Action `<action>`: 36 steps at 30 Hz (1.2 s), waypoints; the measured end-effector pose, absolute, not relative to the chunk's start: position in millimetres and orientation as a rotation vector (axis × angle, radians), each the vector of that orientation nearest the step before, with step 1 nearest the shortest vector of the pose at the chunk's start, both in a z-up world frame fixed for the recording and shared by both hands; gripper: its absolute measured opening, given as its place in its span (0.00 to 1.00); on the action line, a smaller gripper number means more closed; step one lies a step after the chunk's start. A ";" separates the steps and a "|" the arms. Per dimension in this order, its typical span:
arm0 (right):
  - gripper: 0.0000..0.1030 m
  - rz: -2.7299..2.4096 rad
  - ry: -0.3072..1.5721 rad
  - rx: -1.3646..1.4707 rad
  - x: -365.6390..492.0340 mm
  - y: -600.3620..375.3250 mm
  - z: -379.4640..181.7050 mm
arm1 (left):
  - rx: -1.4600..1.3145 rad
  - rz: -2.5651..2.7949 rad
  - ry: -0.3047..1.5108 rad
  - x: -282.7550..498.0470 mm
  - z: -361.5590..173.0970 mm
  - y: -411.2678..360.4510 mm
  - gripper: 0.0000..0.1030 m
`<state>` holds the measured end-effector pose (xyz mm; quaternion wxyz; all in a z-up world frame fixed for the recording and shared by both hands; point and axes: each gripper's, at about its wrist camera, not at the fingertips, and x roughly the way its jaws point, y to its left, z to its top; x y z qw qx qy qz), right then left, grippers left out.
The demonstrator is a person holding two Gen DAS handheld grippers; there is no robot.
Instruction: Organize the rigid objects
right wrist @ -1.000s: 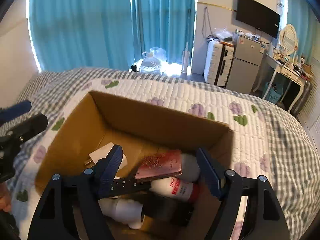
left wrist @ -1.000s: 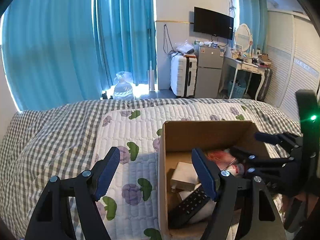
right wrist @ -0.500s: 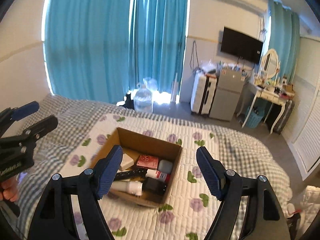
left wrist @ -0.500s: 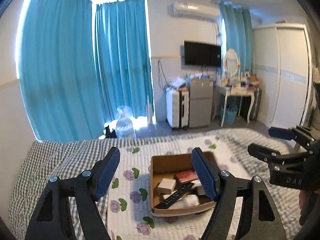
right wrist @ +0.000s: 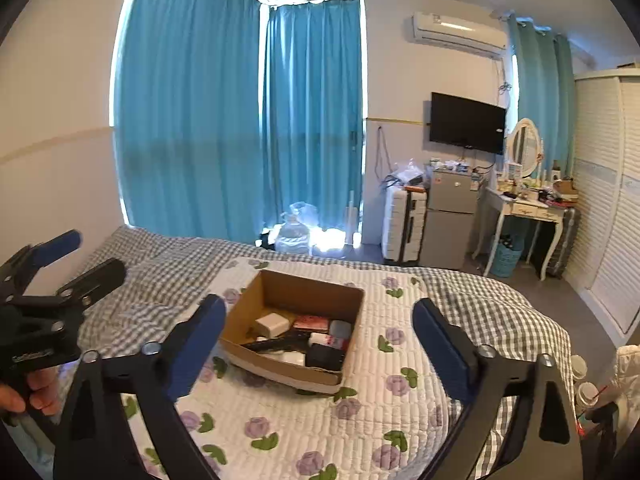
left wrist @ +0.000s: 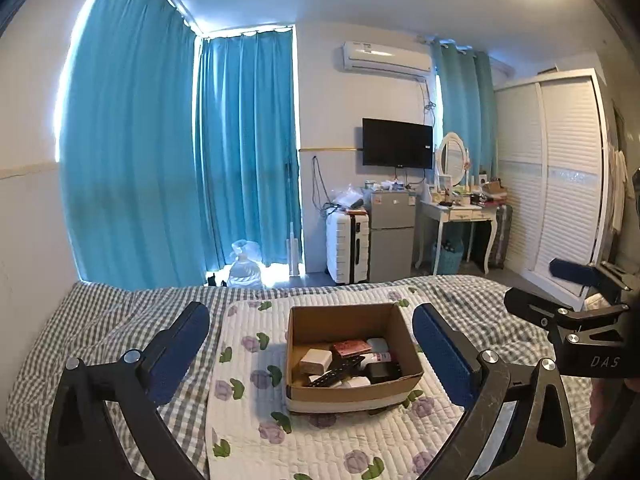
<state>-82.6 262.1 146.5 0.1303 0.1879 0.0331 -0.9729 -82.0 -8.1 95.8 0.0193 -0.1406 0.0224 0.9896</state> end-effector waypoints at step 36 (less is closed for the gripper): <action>1.00 -2.950 0.123 0.543 -129.9 268.1 -20.4 | -0.545 3.146 0.084 -117.5 -60.9 -9.2 1.00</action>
